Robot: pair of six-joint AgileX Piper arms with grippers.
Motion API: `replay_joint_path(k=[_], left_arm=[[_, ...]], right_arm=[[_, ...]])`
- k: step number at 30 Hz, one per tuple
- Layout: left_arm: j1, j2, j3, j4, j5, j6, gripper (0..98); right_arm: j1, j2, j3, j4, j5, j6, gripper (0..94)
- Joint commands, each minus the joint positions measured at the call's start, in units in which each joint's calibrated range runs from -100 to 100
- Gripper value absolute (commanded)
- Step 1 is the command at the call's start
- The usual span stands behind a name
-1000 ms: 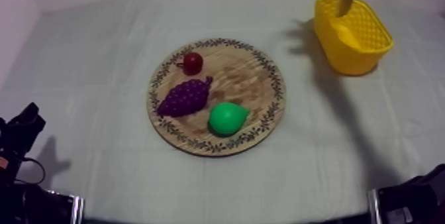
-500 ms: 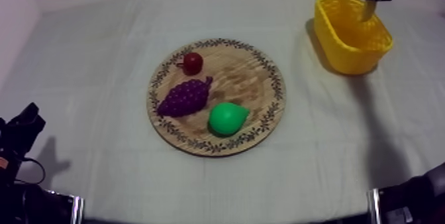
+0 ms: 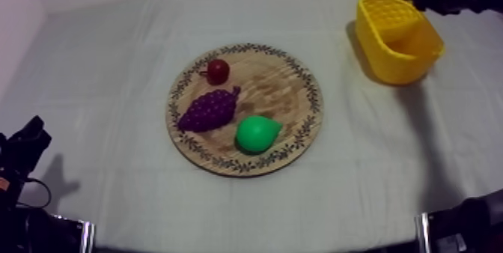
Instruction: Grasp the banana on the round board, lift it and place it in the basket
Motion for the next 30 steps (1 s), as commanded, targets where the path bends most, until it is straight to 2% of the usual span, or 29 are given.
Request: replay_joint_path(k=[1,3,5,11,14,23,25,30], left_arm=[[0.0,0.0,0.0,0.03,0.0,0.0,0.1],[0.0,0.0,0.0,0.03,0.0,0.0,0.1],[0.0,0.0,0.0,0.03,0.0,0.0,0.1],[0.0,0.0,0.0,0.03,0.0,0.0,0.1],[0.0,0.0,0.0,0.03,0.0,0.0,0.1],[0.0,0.0,0.0,0.03,0.0,0.0,0.1],[0.0,0.0,0.0,0.03,0.0,0.0,0.1],[0.0,0.0,0.0,0.03,0.0,0.0,0.1]], right_arm=[[0.3,-10.4,5.3,3.8,-2.5,-7.7,28.5],[0.4,-17.1,9.3,4.7,-3.6,-9.7,14.9],[0.1,-23.8,14.0,5.3,-4.1,-11.5,7.6],[-1.3,-43.1,28.8,6.7,-4.6,-17.9,1.4],[-1.7,-52.1,35.0,4.8,-3.8,-18.3,0.9],[-1.2,-76.4,51.9,-9.6,-4.5,-5.0,0.6],[-1.2,-80.3,55.1,-15.2,-4.6,0.4,0.5],[-1.3,-88.4,64.1,-32.5,-4.8,18.7,0.5]])
